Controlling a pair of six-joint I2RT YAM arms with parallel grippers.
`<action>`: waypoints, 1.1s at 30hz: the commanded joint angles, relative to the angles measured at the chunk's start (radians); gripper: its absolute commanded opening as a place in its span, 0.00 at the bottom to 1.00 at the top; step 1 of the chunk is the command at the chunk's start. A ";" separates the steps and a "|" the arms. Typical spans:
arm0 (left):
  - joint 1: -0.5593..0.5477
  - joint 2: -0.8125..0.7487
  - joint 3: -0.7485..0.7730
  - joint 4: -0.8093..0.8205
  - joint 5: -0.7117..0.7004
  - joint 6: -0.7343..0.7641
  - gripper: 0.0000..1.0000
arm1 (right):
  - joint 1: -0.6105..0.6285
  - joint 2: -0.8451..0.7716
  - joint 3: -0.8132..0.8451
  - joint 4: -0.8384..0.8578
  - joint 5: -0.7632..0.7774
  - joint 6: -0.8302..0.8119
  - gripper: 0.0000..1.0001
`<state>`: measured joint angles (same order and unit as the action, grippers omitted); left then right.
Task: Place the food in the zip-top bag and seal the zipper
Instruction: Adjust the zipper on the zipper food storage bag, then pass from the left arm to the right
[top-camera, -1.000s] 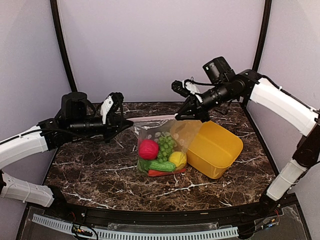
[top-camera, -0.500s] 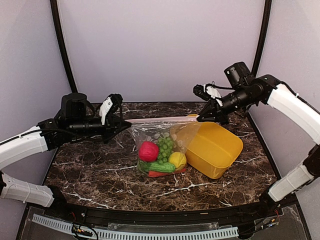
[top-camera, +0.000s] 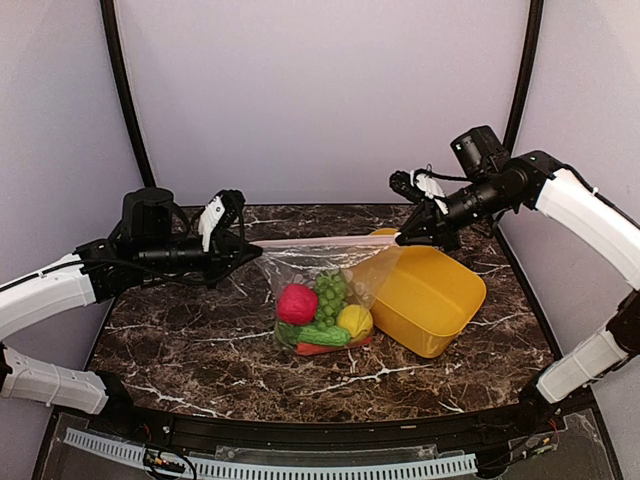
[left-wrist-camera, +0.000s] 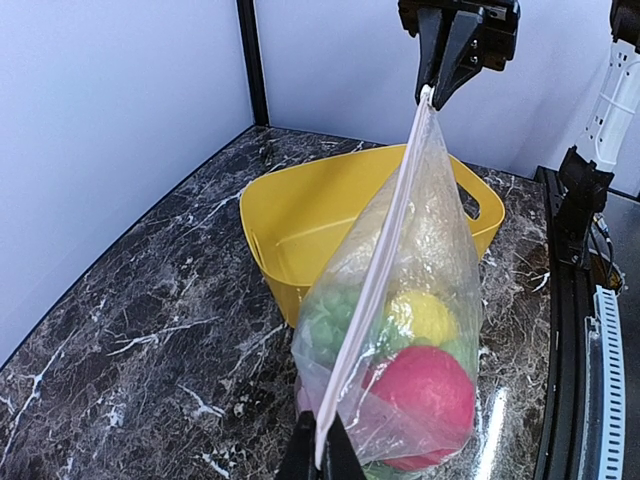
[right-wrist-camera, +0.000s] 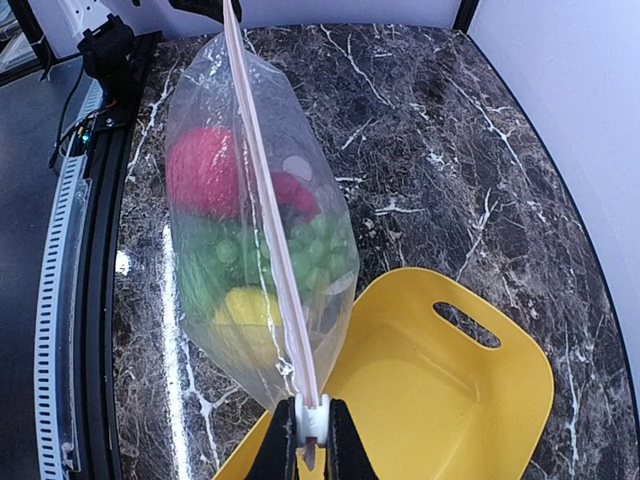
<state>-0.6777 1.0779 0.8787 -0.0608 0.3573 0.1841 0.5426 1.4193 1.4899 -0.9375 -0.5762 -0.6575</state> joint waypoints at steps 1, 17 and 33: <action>0.044 -0.084 -0.043 -0.028 -0.080 0.016 0.01 | -0.063 -0.054 -0.017 -0.104 0.088 -0.031 0.05; 0.043 -0.120 -0.073 0.038 -0.020 0.058 0.01 | -0.063 -0.024 -0.090 0.053 -0.077 0.015 0.59; 0.044 -0.107 -0.075 0.012 -0.042 0.052 0.01 | -0.063 0.101 -0.065 0.256 -0.338 0.092 0.43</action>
<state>-0.6369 0.9741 0.8154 -0.0322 0.3248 0.2291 0.4778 1.4944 1.3930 -0.7403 -0.8062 -0.5926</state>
